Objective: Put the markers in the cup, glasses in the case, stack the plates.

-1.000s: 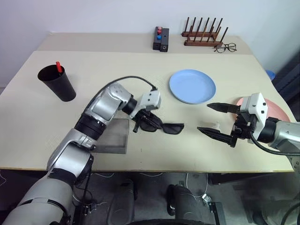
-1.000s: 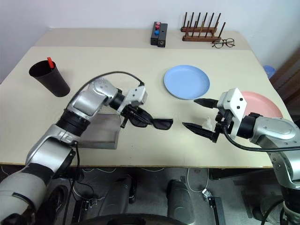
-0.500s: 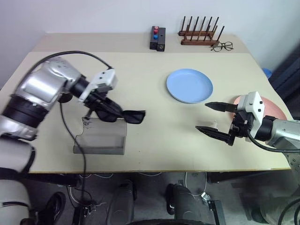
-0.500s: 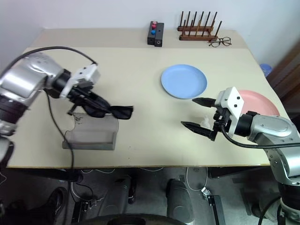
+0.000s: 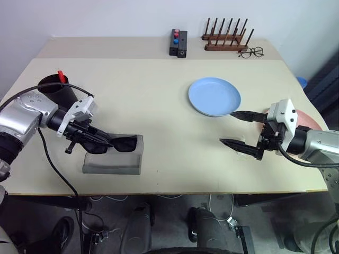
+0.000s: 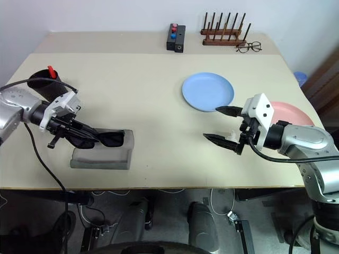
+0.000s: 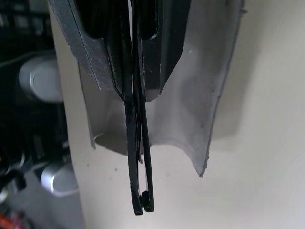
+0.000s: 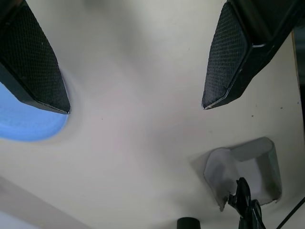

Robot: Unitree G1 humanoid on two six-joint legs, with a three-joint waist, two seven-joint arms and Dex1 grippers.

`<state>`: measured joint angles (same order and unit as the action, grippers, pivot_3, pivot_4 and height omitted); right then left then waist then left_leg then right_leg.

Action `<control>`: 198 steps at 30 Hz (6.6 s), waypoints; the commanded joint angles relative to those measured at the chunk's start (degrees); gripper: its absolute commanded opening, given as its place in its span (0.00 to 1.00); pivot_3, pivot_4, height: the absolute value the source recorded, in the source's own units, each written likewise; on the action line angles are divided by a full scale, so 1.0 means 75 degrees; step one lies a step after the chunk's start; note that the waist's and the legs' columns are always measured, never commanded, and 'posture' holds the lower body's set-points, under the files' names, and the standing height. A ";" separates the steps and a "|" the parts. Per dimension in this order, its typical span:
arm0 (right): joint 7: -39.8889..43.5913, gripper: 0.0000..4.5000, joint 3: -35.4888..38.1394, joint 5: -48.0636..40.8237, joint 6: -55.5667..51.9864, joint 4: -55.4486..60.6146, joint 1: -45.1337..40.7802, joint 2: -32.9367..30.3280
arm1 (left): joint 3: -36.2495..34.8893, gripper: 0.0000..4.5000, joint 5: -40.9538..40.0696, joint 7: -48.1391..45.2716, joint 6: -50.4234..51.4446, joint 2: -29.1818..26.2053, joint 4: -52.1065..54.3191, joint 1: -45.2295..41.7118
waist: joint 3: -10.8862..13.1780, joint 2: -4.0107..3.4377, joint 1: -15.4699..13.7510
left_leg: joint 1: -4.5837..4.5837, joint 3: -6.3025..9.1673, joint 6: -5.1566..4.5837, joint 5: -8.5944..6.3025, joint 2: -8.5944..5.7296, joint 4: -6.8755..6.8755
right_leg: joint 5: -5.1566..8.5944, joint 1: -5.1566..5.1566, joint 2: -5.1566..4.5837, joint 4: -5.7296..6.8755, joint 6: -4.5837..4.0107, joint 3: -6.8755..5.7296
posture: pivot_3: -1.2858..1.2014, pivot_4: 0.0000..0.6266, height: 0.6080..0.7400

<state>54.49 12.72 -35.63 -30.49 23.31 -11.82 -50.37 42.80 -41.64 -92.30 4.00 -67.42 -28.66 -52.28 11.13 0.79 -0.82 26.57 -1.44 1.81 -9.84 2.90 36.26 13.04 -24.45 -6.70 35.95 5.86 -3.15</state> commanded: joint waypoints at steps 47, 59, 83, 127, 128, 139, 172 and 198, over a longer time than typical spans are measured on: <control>-0.0036 1.00 0.0003 0.0030 0.0132 -0.0007 -0.0323 0.0187 | -0.0715 0.88 0.0087 -0.0027 0.1418 0.0922 -0.1051 -0.1343 | 0.0000 0.0000 -0.0005 | -0.0003 -0.0001 0.0000 0.0000 0.0001 -0.0006 | 0.0001 -0.0002 0.0002 0.0001 0.0001 -0.0001 | 0.52 0.24 1.00; 0.0496 1.00 0.0210 -0.1053 -0.0198 0.0425 -0.0233 0.0379 | -0.2539 0.02 0.3350 0.0880 -0.1096 0.2683 -0.3783 -0.1609 | 0.0001 0.0002 -0.0008 | -0.0001 -0.0003 -0.0002 0.0000 0.0001 -0.0005 | 0.0001 -0.0006 0.0005 0.0008 0.0003 -0.0002 | 0.52 0.24 1.00; 0.0291 1.00 0.0341 -0.2130 -0.0210 0.0820 -0.0176 0.0604 | -0.3162 0.02 0.4391 -0.0027 -0.1116 0.2905 -0.3002 -0.0441 | 0.0004 0.0008 0.0009 | -0.0004 -0.0003 -0.0002 0.0000 0.0002 -0.0005 | 0.0000 -0.0001 0.0003 0.0010 0.0003 -0.0002 | 0.52 0.24 1.00; 0.0154 1.00 0.0158 -0.1534 0.0041 0.0523 -0.0383 0.0735 | -0.2397 0.02 0.1988 -0.0027 0.0169 0.1167 0.0109 0.1115 | 0.0002 0.0004 0.0008 | -0.0007 -0.0003 -0.0001 0.0000 0.0003 -0.0007 | 0.0001 -0.0001 0.0002 0.0007 0.0001 0.0000 | 0.52 0.24 1.00; 0.0150 1.00 0.0155 -0.1518 0.0044 0.0512 -0.0385 0.0738 | -0.2473 0.02 0.1958 -0.0027 0.0311 0.1178 0.0091 0.1030 | 0.0002 0.0004 0.0007 | -0.0007 -0.0004 -0.0001 0.0000 0.0003 -0.0007 | 0.0001 -0.0001 0.0002 0.0007 0.0001 0.0000 | 0.52 0.24 1.00; -0.0951 1.00 0.0327 -0.0902 -0.0520 -0.0278 -0.0451 0.0556 | -0.4207 0.20 0.0930 0.0029 0.2077 0.2030 -0.0122 -0.0390 | 0.0002 0.0005 -0.0003 | -0.0002 -0.0003 -0.0001 0.0000 0.0000 -0.0002 | 0.0001 0.0001 0.0001 0.0006 0.0002 -0.0002 | 0.52 0.24 1.00; -0.2261 1.00 -0.0293 0.2637 -0.2352 -0.3223 -0.0629 -0.0580 | -0.5926 0.99 0.0356 0.1408 0.4405 0.3434 0.2596 0.0946 | 0.0001 0.0003 0.0002 | -0.0015 -0.0004 -0.0003 0.0002 -0.0001 -0.0004 | 0.0001 0.0005 0.0008 0.0015 0.0006 0.0005 | 0.52 0.24 1.00; -0.2581 0.01 -0.1438 0.3183 -0.1804 -0.3187 -0.3195 0.0400 | -0.6552 1.00 0.1383 0.2359 0.1713 0.4056 0.1444 0.0941 | -0.0001 0.0004 0.0102 | -0.0019 -0.0004 -0.0003 0.0003 0.0001 -0.0008 | -0.0004 0.0003 0.0011 0.0019 0.0011 0.0006 | 0.52 0.24 1.00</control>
<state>35.57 2.69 -13.48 -46.70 -1.90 -33.15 -47.24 -4.01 -31.54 -75.70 18.21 -36.87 -18.13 -45.05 11.12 0.82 -0.06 26.43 -1.47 1.79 -9.82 2.90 36.20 13.00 -24.43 -6.62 36.09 5.95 -3.11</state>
